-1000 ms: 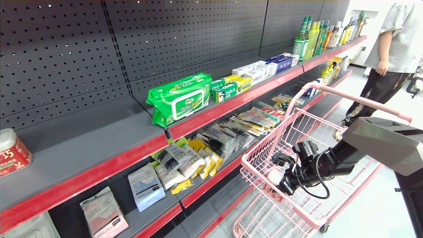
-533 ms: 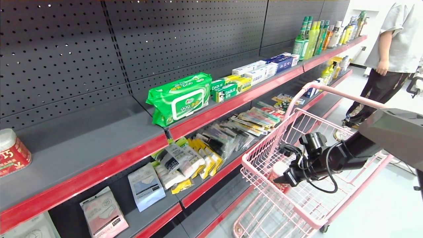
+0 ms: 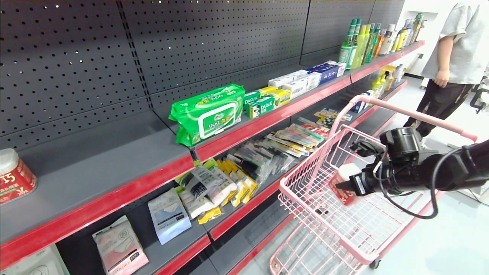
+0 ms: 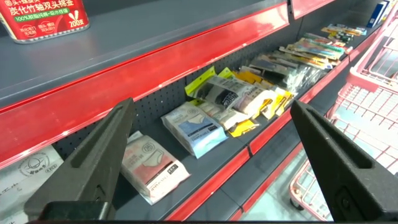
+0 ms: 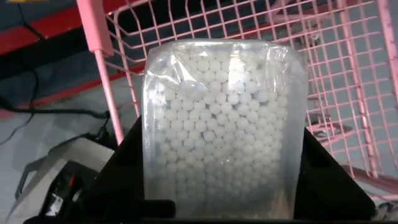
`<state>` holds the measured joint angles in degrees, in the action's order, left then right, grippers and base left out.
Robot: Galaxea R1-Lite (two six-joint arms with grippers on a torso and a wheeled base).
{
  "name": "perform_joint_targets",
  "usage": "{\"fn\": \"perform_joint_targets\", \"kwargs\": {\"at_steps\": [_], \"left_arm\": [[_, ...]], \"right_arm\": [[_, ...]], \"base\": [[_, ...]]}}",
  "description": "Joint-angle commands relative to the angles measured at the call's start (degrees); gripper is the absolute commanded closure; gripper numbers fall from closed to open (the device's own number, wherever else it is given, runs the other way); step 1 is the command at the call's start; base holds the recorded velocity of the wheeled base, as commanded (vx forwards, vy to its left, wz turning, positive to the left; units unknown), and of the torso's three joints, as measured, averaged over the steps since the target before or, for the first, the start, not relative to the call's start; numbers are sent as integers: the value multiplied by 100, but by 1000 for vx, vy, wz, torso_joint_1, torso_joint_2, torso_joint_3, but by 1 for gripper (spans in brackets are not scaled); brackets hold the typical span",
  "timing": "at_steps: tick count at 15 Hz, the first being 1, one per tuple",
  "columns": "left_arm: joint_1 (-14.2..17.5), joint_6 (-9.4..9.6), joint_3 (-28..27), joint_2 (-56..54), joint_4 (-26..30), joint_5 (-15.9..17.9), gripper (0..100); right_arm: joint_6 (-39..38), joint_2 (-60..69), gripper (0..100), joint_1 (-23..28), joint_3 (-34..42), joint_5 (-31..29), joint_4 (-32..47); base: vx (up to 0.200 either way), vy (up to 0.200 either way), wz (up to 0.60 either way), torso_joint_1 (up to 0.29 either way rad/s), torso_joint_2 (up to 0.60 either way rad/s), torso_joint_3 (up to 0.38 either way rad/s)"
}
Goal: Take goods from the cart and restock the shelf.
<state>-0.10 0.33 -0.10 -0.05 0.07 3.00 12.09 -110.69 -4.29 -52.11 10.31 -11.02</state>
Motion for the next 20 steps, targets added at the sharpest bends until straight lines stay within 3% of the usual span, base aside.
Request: {"fn": "perform_joint_targets", "kwargs": {"at_steps": [1, 5, 9, 12, 15, 20], "left_arm": [[1, 2, 1, 5, 1, -1, 0], [1, 2, 1, 5, 1, -1, 0], [1, 11, 1, 5, 1, -1, 0], [1, 20, 1, 5, -7, -1, 0], [1, 37, 1, 5, 1, -1, 0], [1, 20, 1, 5, 1, -10, 0]], "right_arm": [[-462, 1823, 100, -72, 659, -513, 3], [-489, 3686, 100, 16, 1582, -873, 12], [-418, 5040, 100, 104, 1793, -1357, 540], [-445, 5752, 100, 306, 1845, -1357, 1102], [-436, 6384, 100, 315, 2381, -1269, 1181], [-260, 7044, 100, 306, 2759, -1269, 1207]], "base": [[0, 0, 0, 0, 0, 0], [0, 0, 0, 0, 0, 0], [0, 0, 0, 0, 0, 0], [0, 0, 0, 0, 0, 0], [0, 0, 0, 0, 0, 0], [0, 0, 0, 189, -456, -265]]}}
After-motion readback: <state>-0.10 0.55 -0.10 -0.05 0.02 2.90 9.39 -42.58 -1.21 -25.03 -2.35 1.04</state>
